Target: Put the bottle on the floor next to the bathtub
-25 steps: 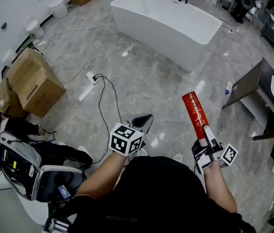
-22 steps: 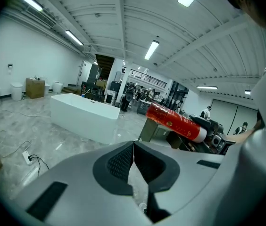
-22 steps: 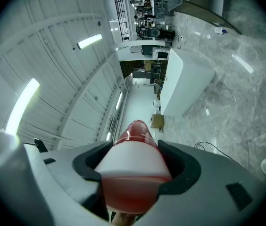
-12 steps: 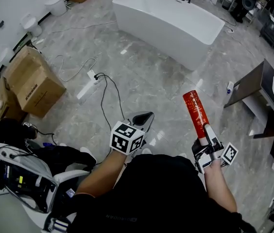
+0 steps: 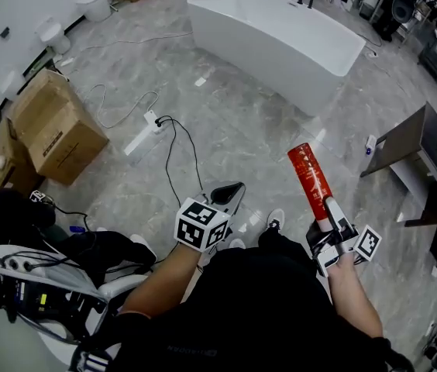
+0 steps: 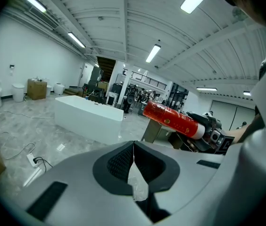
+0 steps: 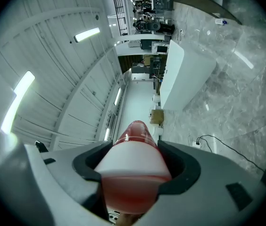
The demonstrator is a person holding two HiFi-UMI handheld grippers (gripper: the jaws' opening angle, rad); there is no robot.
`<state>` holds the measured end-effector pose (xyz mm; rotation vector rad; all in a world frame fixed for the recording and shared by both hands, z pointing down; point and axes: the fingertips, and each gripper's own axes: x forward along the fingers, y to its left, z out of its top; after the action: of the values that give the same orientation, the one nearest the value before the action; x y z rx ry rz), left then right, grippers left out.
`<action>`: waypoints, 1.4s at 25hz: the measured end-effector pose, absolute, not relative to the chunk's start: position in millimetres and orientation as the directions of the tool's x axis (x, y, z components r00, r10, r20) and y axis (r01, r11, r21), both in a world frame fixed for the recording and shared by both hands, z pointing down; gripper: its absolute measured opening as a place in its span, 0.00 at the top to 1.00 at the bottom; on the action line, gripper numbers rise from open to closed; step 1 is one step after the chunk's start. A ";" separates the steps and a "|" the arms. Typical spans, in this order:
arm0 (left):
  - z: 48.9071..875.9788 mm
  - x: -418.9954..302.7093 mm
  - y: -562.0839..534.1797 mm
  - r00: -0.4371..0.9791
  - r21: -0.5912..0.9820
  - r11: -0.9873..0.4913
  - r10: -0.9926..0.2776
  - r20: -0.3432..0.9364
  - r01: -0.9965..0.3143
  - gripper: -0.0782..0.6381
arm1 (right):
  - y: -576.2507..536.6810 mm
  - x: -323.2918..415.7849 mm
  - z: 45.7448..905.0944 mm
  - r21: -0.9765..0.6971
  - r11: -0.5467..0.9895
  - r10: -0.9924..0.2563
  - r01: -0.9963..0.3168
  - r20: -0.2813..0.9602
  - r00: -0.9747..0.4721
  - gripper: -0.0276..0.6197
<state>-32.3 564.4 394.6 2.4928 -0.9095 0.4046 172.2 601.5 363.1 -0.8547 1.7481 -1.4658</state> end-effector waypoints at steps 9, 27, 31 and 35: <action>403.3 -42.5 554.1 0.699 0.319 -0.628 -0.571 0.431 -0.710 0.87 | 574.1 168.1 367.8 -0.988 0.148 -0.805 -0.034 -0.100 -0.585 0.50; 380.6 -6.9 415.1 0.648 0.284 -0.587 -0.629 0.430 -0.758 0.87 | 429.1 199.7 368.1 -0.984 0.180 -0.766 0.002 -0.142 -0.627 0.50; 376.8 12.5 384.1 0.640 0.272 -0.585 -0.634 0.434 -0.764 0.87 | 398.9 220.4 365.3 -0.982 0.188 -0.761 -0.001 -0.146 -0.632 0.50; 383.7 31.3 356.7 0.632 0.254 -0.588 -0.627 0.455 -0.768 0.87 | 372.7 240.3 370.8 -0.979 0.204 -0.758 -0.014 -0.149 -0.635 0.50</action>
<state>31.3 356.7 383.7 2.4267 -1.1014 0.4453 240.3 372.7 370.8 -0.7187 1.8422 -1.4878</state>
